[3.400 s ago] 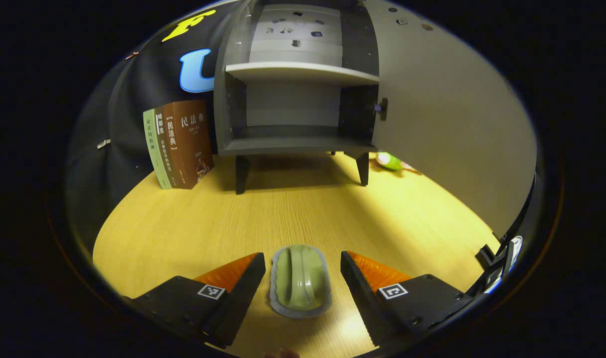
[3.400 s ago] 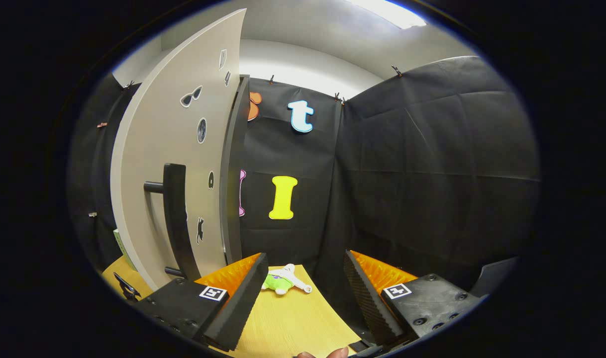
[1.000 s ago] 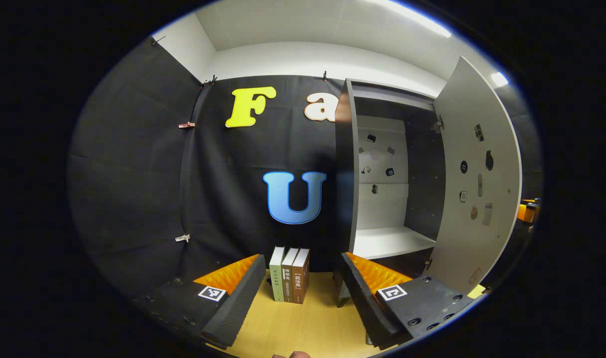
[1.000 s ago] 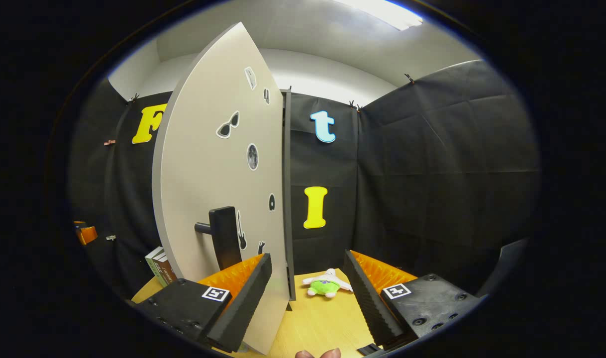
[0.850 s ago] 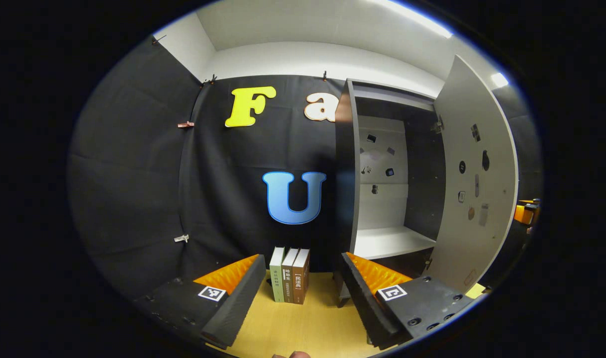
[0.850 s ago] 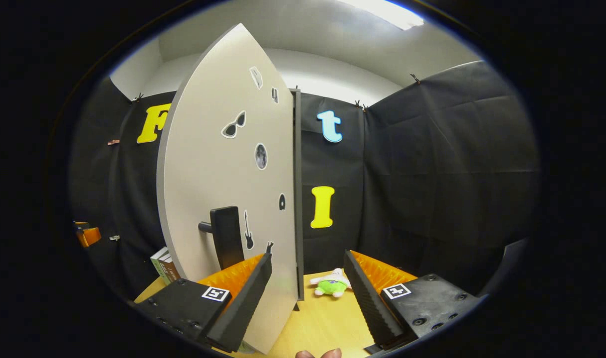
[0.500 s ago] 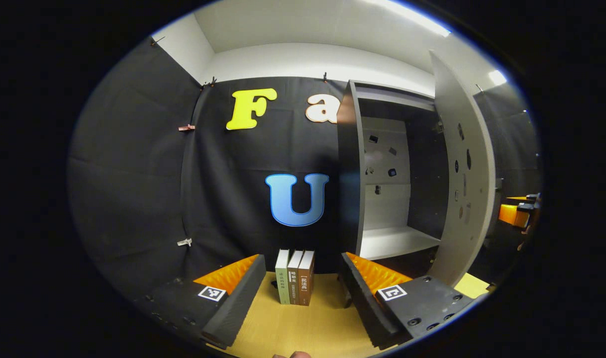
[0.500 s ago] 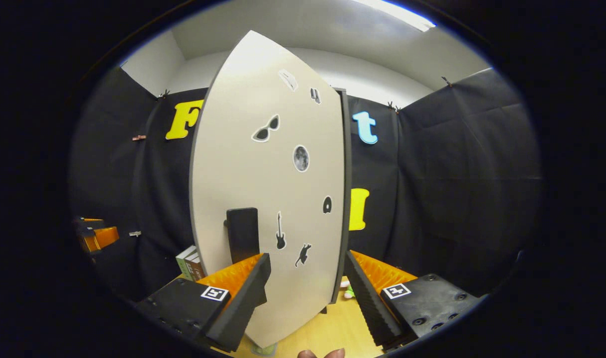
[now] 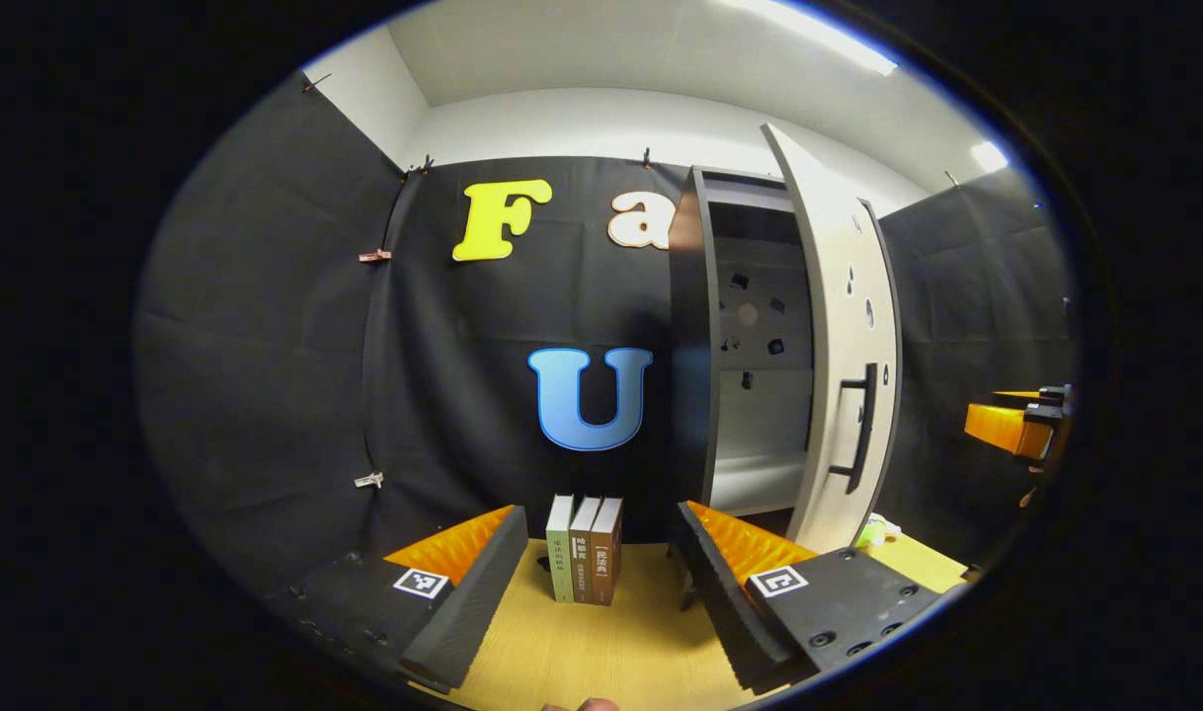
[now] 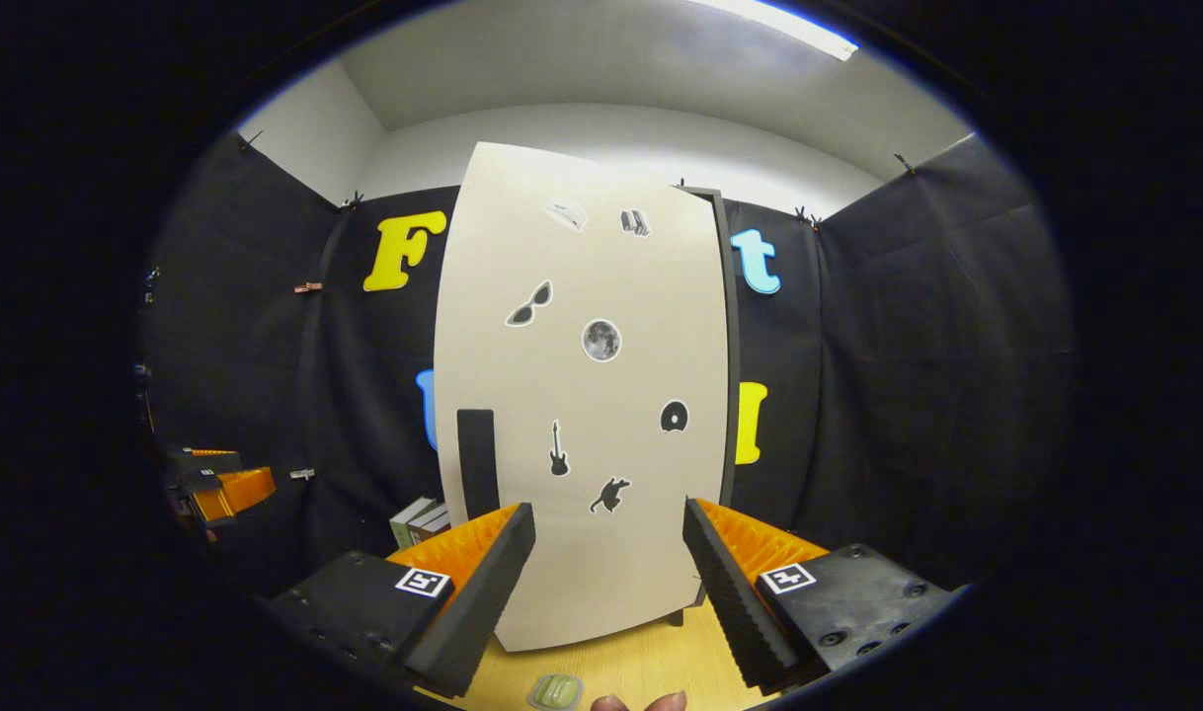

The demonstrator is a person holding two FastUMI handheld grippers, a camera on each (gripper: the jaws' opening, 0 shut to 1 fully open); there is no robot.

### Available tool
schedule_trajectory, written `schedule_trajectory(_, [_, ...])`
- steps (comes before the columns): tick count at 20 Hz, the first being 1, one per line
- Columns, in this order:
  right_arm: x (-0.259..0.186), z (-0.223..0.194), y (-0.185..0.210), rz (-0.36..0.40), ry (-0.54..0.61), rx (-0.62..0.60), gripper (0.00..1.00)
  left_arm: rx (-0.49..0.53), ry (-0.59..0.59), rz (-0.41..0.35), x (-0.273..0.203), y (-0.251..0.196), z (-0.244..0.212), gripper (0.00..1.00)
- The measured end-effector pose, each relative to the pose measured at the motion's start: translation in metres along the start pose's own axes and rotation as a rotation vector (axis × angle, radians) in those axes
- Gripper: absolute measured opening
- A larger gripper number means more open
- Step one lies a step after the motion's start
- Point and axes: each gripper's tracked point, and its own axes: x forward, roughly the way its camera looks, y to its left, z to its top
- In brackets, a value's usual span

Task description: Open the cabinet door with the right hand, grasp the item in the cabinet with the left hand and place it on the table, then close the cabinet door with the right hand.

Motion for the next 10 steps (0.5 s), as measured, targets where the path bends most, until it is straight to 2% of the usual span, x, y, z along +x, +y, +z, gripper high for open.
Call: schedule_trajectory(10, [-0.011,0.012,-0.020,-0.036,-0.032,-0.015,0.98,0.004,0.000,-0.011,-0.009,-0.014,0.002,0.95])
